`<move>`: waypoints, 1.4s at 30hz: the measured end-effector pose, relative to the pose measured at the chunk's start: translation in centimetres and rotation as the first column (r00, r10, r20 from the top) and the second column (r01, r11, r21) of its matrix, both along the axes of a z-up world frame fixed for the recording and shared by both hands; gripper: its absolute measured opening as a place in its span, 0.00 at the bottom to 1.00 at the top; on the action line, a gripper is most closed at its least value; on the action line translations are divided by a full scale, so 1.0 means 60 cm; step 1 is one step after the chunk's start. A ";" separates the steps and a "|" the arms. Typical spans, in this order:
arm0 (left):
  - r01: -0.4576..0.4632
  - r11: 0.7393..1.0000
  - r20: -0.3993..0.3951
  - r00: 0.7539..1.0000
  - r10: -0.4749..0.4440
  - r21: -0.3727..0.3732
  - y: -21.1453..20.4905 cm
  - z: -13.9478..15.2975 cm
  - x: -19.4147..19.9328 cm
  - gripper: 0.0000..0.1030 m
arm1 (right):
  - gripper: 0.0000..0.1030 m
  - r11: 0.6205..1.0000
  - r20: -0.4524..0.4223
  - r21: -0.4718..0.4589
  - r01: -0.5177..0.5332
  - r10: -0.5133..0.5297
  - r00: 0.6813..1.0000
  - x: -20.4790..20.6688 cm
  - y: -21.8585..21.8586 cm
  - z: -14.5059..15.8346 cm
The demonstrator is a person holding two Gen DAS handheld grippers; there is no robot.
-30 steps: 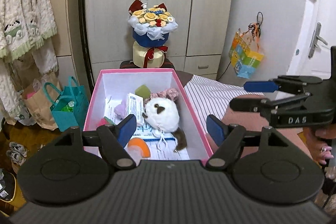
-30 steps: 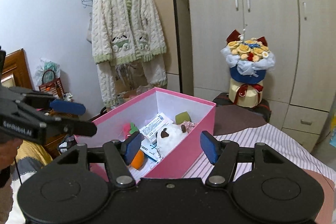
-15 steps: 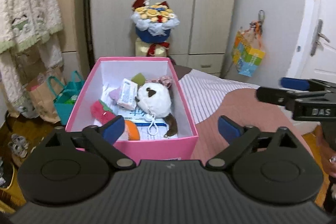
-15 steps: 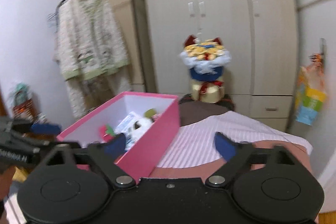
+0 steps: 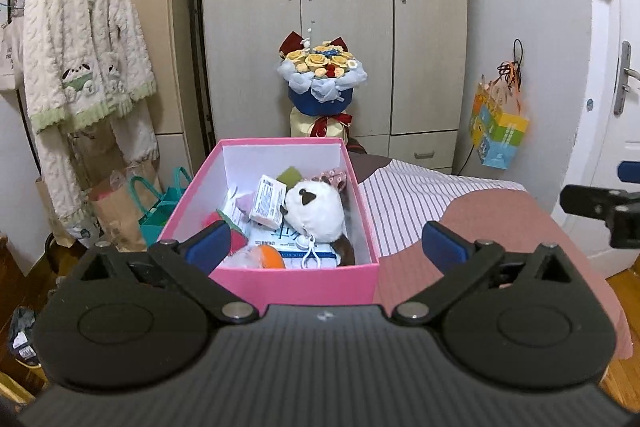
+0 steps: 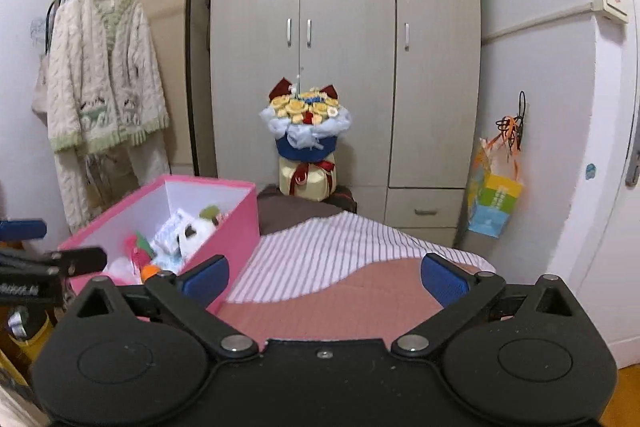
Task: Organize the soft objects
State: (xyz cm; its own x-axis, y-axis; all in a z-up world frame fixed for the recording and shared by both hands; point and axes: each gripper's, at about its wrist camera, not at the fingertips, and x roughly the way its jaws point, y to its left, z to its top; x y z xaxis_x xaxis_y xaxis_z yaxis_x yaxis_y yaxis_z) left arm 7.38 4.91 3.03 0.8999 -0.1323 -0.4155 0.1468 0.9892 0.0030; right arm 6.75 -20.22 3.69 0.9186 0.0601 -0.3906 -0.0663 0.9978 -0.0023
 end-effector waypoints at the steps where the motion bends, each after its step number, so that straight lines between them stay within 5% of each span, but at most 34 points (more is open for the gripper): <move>1: 0.003 1.000 0.000 1.000 -0.003 -0.003 -0.002 -0.004 -0.001 1.00 | 1.00 1.000 0.004 0.007 0.011 -0.011 1.000 -0.006 -0.002 -0.002; 12: -0.010 1.000 0.014 1.000 0.010 -0.006 -0.010 -0.013 -0.018 1.00 | 1.00 0.998 -0.025 0.051 0.047 -0.046 0.999 -0.032 -0.003 -0.019; 42: -0.078 0.996 0.030 0.997 0.077 0.049 -0.031 -0.037 -0.051 1.00 | 1.00 0.996 -0.005 -0.018 0.084 -0.084 0.996 -0.056 -0.006 -0.039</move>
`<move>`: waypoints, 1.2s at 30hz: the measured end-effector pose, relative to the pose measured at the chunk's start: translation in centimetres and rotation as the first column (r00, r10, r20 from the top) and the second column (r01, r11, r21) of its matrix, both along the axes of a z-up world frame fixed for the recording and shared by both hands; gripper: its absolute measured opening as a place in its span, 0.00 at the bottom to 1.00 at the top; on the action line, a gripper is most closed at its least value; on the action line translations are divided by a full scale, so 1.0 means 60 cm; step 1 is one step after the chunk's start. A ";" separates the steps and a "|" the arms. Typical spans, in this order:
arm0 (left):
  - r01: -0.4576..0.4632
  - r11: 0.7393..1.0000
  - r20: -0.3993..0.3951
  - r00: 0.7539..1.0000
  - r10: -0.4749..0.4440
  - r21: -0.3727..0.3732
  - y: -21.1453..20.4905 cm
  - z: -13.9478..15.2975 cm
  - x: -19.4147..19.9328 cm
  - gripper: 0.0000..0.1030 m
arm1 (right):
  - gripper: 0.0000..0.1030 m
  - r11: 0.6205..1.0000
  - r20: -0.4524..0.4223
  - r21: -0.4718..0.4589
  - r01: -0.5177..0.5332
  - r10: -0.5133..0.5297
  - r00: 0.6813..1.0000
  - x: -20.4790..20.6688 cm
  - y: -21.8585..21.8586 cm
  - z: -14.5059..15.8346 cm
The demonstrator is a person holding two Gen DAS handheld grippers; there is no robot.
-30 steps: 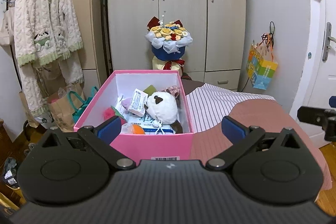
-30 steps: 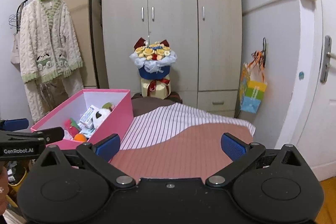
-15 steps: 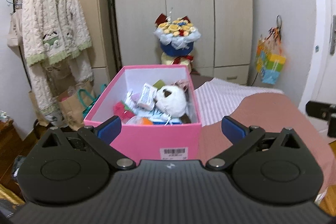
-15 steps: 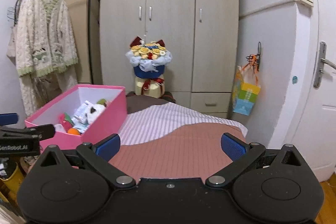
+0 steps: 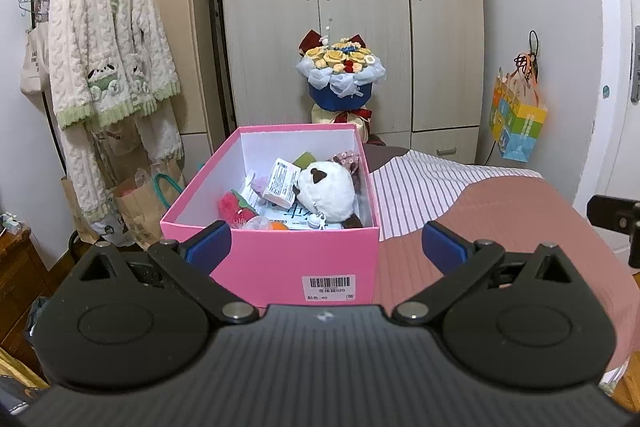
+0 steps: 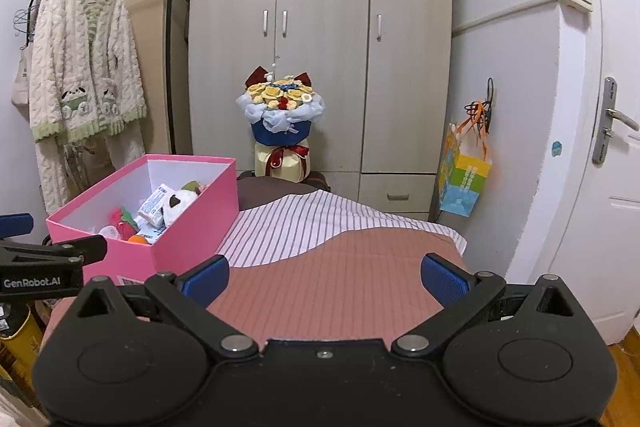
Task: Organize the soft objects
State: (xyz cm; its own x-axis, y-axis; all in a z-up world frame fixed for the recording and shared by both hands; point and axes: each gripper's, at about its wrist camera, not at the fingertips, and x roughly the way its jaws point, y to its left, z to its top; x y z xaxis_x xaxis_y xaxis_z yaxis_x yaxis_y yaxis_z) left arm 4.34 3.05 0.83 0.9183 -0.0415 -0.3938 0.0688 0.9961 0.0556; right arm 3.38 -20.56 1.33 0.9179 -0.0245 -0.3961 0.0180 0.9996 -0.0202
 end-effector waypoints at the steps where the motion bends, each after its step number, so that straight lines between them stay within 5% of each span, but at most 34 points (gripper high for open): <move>1: 0.001 1.000 0.004 1.000 -0.001 0.002 -0.001 0.000 -0.002 1.00 | 1.00 1.000 0.002 -0.002 0.004 -0.004 1.000 -0.001 -0.001 0.000; 36: 0.007 1.000 0.023 1.000 -0.007 0.009 0.001 0.004 -0.029 1.00 | 1.00 0.998 0.056 -0.021 0.054 -0.053 0.997 -0.037 0.005 0.004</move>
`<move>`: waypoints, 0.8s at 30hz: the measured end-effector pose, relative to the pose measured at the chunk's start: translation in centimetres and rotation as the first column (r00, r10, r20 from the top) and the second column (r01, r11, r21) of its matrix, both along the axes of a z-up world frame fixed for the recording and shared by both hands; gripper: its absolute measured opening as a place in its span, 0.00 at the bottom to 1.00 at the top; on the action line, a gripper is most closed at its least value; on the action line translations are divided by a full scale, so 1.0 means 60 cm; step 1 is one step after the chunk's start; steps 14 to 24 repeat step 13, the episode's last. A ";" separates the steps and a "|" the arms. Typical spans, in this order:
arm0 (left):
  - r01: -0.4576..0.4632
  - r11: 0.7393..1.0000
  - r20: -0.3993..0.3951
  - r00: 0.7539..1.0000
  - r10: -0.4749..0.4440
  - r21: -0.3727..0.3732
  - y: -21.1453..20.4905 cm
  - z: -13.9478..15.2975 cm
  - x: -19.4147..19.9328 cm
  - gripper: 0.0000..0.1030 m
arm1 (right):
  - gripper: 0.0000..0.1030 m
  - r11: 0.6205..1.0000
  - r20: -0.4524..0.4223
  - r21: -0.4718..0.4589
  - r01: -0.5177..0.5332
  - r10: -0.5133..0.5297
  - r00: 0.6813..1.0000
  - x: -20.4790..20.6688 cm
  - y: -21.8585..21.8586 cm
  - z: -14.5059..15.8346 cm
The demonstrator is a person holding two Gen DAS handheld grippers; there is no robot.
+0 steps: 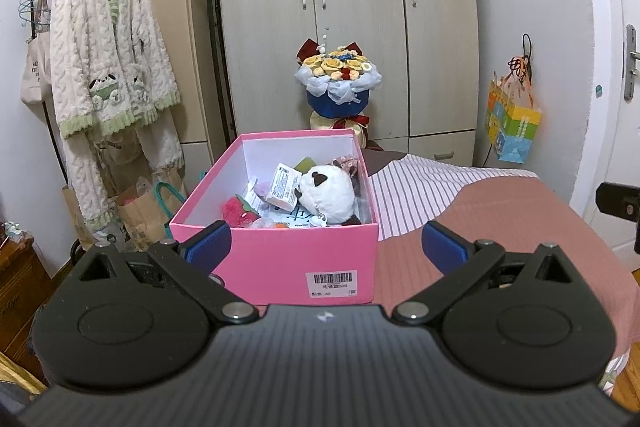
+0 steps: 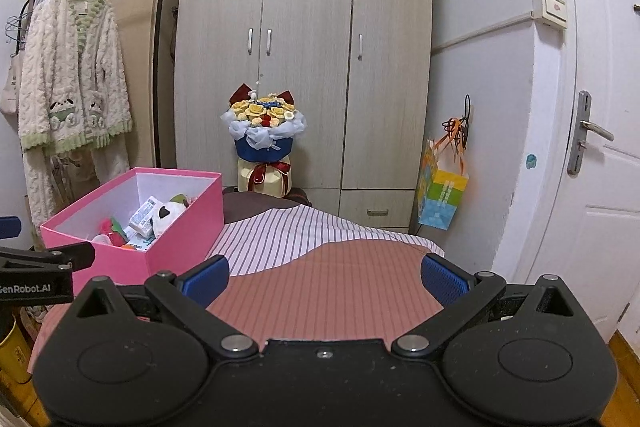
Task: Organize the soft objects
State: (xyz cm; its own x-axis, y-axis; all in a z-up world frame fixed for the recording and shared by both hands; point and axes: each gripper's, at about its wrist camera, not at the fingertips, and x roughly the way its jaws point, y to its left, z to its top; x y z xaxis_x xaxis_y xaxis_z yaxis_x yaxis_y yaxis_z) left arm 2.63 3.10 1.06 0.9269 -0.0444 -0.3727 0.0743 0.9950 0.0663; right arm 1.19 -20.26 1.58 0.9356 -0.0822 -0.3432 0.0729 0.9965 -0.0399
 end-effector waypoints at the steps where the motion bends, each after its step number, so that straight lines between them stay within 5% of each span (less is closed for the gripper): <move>1: -0.003 1.000 0.000 1.000 0.003 -0.004 0.001 0.000 0.001 1.00 | 1.00 1.000 -0.002 0.001 0.000 0.000 1.000 0.001 -0.001 -0.001; 24: -0.013 1.000 -0.004 1.000 0.013 -0.004 0.002 -0.003 0.006 1.00 | 1.00 1.000 -0.017 0.010 0.005 -0.005 1.000 0.010 -0.007 -0.006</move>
